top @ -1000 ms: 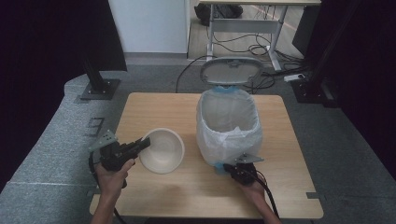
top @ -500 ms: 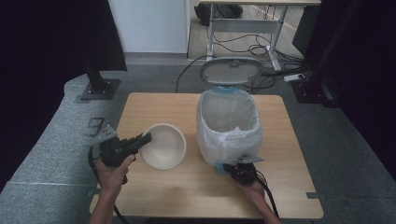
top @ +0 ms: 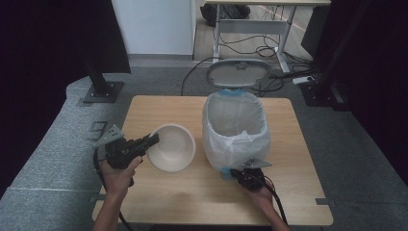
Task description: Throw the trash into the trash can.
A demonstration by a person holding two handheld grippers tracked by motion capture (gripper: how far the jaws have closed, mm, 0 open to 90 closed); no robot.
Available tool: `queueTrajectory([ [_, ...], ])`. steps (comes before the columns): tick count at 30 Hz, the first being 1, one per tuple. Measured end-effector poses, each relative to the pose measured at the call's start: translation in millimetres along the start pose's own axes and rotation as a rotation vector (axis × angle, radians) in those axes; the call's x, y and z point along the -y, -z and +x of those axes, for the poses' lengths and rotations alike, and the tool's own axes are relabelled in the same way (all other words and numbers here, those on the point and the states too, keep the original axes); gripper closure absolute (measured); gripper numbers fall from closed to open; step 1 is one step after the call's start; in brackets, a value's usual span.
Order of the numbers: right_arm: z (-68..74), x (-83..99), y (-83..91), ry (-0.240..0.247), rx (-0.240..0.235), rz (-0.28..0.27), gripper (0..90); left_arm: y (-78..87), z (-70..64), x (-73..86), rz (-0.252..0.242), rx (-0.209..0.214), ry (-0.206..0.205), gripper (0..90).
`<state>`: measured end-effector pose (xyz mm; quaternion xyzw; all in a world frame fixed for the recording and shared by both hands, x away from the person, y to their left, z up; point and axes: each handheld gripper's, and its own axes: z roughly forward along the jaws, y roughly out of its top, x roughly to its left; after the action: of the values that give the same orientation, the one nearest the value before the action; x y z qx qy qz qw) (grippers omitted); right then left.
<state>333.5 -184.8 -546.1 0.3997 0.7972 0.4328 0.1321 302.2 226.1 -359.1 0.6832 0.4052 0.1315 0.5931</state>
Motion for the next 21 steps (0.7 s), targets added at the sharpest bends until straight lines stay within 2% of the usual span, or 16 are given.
queueTrajectory([
  [21,-0.1,0.1,0.0,0.001,-0.001,0.0,89.4,-8.4,-6.0,-13.6,-0.014,0.031,-0.01,83.8],
])
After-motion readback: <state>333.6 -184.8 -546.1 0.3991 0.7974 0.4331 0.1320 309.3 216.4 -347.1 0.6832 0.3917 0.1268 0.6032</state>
